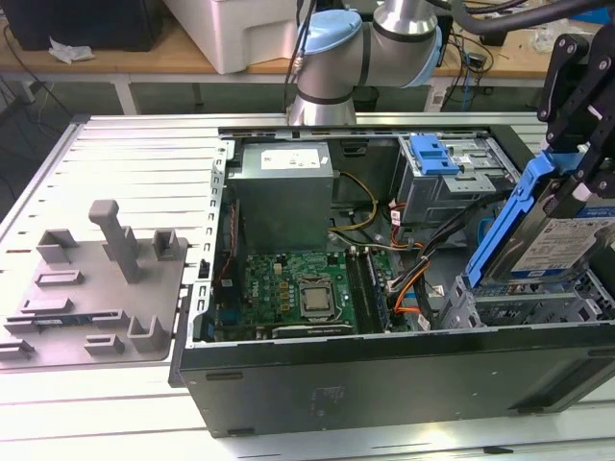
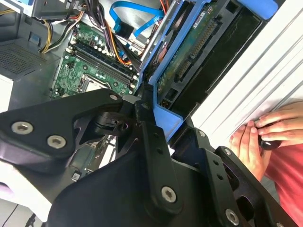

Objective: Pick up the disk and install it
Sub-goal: 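Insert the disk into the insertion slot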

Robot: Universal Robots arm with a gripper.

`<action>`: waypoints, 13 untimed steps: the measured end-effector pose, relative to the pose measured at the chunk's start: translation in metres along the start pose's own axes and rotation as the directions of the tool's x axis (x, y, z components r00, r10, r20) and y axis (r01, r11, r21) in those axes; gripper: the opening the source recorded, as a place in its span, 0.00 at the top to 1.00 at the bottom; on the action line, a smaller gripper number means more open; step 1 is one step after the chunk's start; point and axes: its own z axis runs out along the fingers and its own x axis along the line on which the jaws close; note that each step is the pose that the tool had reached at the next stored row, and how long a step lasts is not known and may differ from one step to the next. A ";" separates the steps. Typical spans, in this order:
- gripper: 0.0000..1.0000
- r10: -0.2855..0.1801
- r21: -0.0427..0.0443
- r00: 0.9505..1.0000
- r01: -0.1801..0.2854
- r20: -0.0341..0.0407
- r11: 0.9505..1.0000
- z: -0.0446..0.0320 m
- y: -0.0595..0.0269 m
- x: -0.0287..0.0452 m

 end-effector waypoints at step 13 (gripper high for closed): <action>0.63 0.000 0.000 1.000 0.000 0.000 1.000 -0.0024 0.0001 -0.0001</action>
